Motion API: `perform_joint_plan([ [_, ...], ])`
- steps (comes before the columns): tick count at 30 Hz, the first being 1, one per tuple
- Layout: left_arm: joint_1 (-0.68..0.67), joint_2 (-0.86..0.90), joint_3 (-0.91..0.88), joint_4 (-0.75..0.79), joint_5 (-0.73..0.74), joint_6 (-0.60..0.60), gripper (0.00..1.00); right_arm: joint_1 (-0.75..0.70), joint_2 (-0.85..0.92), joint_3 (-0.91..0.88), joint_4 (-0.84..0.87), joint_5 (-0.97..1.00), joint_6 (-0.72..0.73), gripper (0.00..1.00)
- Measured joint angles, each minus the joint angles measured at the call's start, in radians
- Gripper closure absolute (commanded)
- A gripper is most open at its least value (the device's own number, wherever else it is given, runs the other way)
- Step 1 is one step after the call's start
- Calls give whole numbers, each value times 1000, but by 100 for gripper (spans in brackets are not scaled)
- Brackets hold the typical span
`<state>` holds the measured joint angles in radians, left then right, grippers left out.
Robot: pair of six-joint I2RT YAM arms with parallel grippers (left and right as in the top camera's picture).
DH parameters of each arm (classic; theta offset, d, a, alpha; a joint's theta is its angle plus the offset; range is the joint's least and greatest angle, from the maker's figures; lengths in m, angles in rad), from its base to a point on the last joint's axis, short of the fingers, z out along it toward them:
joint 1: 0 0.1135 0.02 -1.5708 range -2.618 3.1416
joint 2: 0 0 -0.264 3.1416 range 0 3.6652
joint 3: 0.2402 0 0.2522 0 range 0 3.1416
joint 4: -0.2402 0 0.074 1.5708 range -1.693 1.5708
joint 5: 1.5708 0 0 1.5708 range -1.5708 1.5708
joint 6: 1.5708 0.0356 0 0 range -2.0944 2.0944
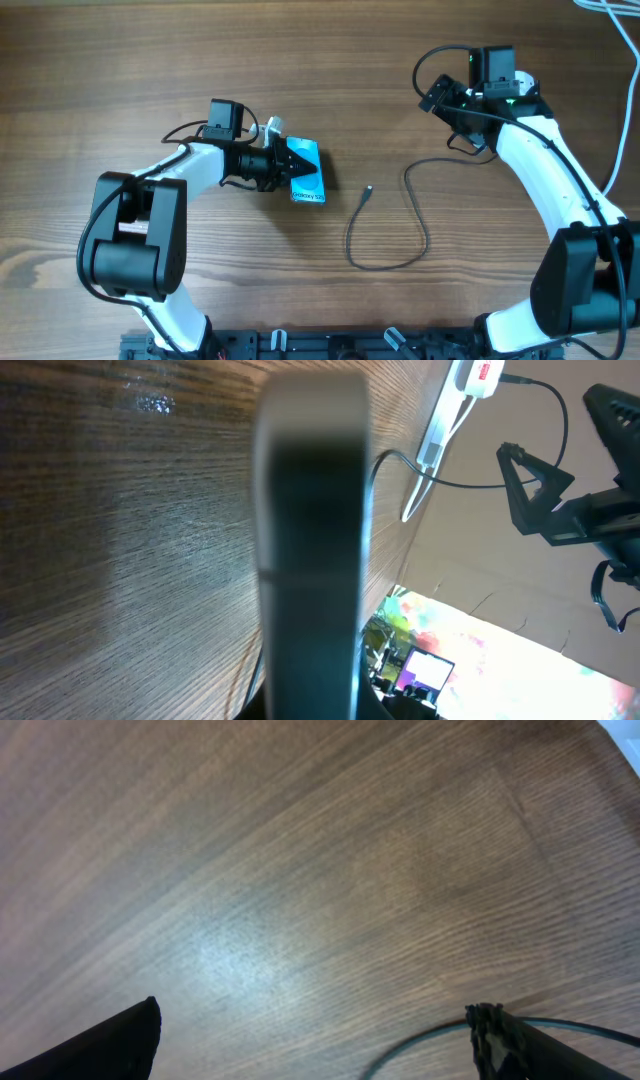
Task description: Plug charger to phone and switch on socket
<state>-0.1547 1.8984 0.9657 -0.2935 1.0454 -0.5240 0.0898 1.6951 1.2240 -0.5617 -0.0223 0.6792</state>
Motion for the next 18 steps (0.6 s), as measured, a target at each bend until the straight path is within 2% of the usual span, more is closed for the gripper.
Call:
perform_joint_plan([
  [4,0,0,0,1,0,0,96,0,0,0,17,-13,24,0],
  [9,0,0,0,3,0,0,96,0,1,0,-177,-270,39,0],
  [12,0,0,0,3,0,0,96,1,1,-36,-304,-312,39,0],
  [15,0,0,0,3,0,0,96,44,1,-115,-395,-319,8,0],
  [18,0,0,0,3,0,0,96,154,1,-208,-380,-325,-4,0],
])
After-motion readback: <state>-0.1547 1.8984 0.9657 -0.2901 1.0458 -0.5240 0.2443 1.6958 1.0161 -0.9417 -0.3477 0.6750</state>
